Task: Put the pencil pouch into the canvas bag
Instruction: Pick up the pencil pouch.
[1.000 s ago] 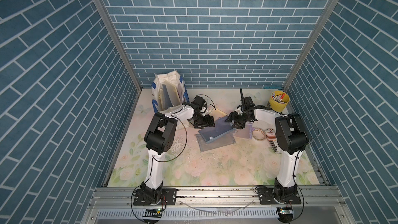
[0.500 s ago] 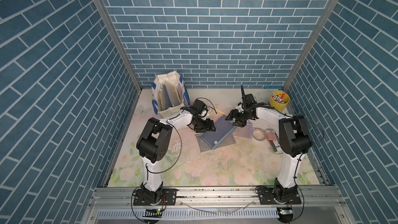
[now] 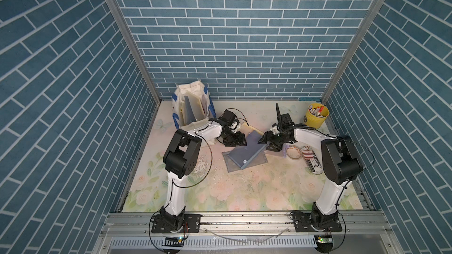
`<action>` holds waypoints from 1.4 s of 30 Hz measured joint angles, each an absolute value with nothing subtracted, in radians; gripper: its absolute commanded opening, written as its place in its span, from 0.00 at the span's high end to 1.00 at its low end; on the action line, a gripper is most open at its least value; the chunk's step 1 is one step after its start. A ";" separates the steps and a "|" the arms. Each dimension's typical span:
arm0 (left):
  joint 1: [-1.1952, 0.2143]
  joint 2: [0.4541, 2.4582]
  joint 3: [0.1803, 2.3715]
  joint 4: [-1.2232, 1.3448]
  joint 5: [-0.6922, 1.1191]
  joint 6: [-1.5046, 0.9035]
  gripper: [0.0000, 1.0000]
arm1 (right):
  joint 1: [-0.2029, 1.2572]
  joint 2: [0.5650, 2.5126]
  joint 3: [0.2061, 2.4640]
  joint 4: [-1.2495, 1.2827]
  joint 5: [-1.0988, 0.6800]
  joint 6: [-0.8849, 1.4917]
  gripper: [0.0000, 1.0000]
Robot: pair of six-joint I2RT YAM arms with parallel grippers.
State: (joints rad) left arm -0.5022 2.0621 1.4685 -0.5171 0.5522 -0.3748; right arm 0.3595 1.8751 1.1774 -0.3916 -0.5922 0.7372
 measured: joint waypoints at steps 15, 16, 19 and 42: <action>-0.572 2.001 1.332 -0.373 0.618 -0.487 0.70 | 0.370 1.921 1.178 -0.292 -0.635 0.778 0.43; -0.572 1.993 1.327 -0.356 0.625 -0.498 0.71 | 0.373 1.921 1.178 -0.289 -0.637 0.781 0.43; -0.572 1.980 1.324 -0.309 0.645 -0.527 0.78 | 0.382 1.921 1.178 -0.282 -0.643 0.782 0.43; -0.503 1.708 1.637 -0.585 0.569 -0.511 1.00 | 0.395 1.846 1.352 -0.509 -0.582 0.698 0.31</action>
State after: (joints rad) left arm -0.5034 1.7081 1.6367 -0.5846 0.5686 -0.5106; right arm 0.3950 1.8462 1.3521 -0.5095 -0.5823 0.6975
